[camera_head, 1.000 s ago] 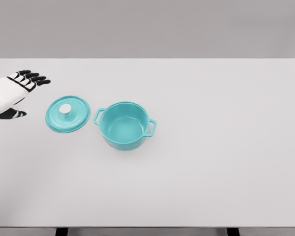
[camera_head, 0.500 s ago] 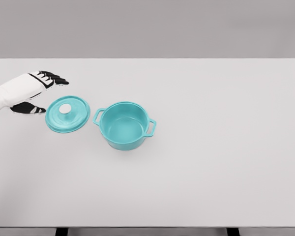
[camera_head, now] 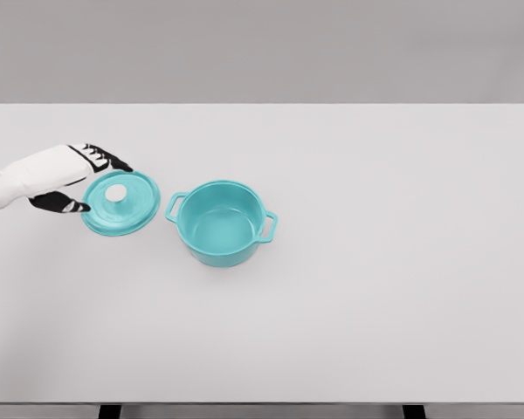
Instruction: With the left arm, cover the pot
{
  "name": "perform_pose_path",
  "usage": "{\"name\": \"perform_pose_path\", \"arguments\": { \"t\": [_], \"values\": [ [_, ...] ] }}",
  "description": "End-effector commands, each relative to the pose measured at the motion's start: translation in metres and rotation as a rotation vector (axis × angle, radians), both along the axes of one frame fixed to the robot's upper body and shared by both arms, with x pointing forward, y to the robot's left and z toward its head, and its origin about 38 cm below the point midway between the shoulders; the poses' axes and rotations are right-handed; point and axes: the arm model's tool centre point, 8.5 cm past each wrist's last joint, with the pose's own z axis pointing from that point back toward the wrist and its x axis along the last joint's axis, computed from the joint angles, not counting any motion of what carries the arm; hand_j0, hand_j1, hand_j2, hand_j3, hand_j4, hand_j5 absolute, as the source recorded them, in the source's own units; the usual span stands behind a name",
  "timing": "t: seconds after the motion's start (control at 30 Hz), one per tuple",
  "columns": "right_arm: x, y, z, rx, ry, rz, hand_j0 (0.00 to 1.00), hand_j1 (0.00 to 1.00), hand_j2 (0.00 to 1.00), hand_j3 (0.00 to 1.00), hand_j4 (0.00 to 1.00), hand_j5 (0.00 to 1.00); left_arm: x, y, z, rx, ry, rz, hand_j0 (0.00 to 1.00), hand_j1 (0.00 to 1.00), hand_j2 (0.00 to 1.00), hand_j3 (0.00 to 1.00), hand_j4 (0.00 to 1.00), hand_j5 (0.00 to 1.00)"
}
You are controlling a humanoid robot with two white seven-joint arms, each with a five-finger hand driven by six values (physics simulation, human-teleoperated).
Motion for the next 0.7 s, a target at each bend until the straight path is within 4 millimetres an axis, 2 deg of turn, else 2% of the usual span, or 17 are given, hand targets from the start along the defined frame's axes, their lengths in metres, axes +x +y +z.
{"name": "perform_pose_path", "arguments": {
  "t": [0.0,0.53,0.67],
  "values": [
    [0.0,0.0,0.0,0.0,0.0,0.0,1.0,1.0,1.0,1.0,1.0,1.0,-0.001,0.0,-0.003,-0.002,0.011,0.001,0.82,0.82,0.82,0.82,0.82,0.82],
    [0.0,0.0,0.0,0.0,0.0,0.0,1.0,1.0,1.0,1.0,1.0,1.0,0.002,-0.008,-0.006,-0.007,0.007,-0.009,0.79,0.79,0.79,0.79,0.79,0.79],
    [0.0,0.0,0.0,0.0,0.0,0.0,1.0,1.0,1.0,1.0,1.0,1.0,0.005,-0.013,-0.012,-0.013,0.013,-0.009,0.79,0.79,0.79,0.79,0.79,0.79]
  ]
}}
